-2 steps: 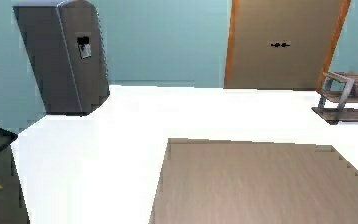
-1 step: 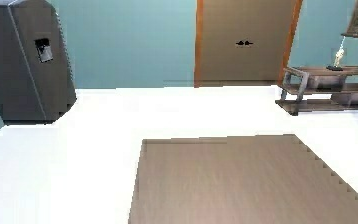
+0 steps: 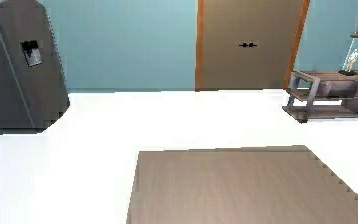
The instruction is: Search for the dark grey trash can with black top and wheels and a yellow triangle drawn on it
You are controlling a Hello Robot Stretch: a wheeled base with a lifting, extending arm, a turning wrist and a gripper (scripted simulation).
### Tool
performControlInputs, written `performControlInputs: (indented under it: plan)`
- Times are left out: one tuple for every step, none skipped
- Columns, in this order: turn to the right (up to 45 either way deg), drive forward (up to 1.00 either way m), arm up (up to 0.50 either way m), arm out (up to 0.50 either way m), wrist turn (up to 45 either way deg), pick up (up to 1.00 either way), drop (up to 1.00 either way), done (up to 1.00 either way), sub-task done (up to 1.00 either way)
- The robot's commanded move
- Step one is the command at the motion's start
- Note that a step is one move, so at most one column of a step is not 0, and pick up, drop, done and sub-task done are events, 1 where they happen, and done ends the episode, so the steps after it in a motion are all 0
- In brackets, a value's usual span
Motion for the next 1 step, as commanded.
performControlInputs:
  plan:
    - [-45.0, 0.0, 0.0, 0.0, 0.0, 0.0, 0.0, 0.0, 0.0]
